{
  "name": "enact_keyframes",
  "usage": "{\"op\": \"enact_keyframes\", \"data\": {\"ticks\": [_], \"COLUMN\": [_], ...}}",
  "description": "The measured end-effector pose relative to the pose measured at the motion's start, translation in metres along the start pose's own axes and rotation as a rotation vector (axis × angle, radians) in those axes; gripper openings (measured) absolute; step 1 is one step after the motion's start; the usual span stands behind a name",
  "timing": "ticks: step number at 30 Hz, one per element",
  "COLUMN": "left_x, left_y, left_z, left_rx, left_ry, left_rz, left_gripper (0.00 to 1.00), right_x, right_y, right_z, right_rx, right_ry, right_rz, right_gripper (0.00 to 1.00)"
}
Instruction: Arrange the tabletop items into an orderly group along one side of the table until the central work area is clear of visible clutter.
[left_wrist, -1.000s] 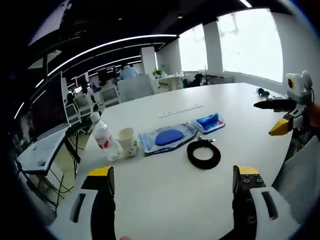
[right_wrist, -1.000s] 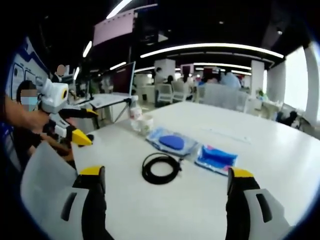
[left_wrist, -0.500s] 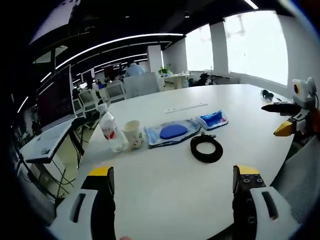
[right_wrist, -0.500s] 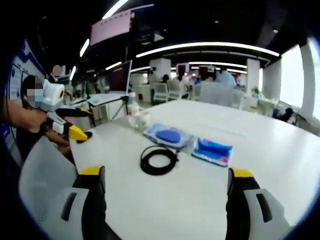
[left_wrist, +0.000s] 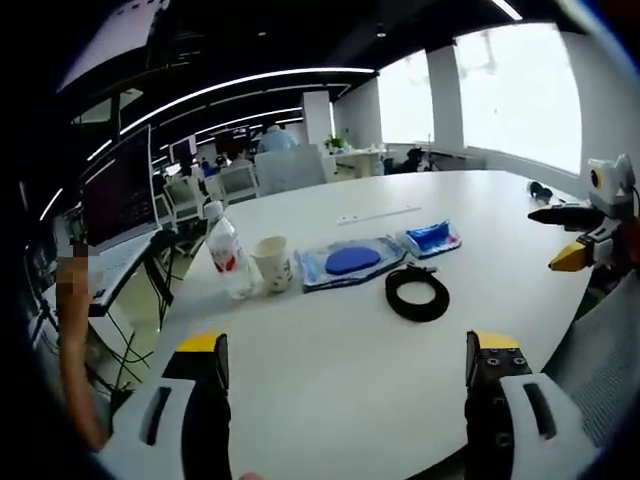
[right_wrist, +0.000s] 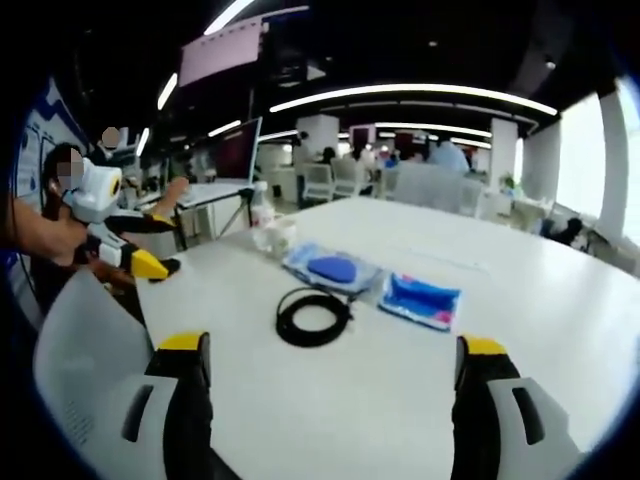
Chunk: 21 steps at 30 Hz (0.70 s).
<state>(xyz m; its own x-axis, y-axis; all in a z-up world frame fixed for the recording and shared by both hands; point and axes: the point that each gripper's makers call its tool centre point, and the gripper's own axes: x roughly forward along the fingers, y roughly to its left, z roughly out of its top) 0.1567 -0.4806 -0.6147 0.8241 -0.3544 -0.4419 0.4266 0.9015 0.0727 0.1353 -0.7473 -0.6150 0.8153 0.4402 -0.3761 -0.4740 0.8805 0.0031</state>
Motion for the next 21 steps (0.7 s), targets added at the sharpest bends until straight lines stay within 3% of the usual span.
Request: {"op": "enact_keyframes", "data": {"ticks": [21], "left_x": [-0.001], "left_y": [-0.002], "left_z": [0.000], "left_rx": [-0.005], "left_ry": [0.000], "left_rz": [-0.001], "left_gripper": [0.98], "right_x": [-0.004], "right_y": [-0.012], "right_z": [-0.003], "right_rx": [0.022], "right_ry": [0.006], "right_rz": [-0.027], "right_gripper": [0.99]}}
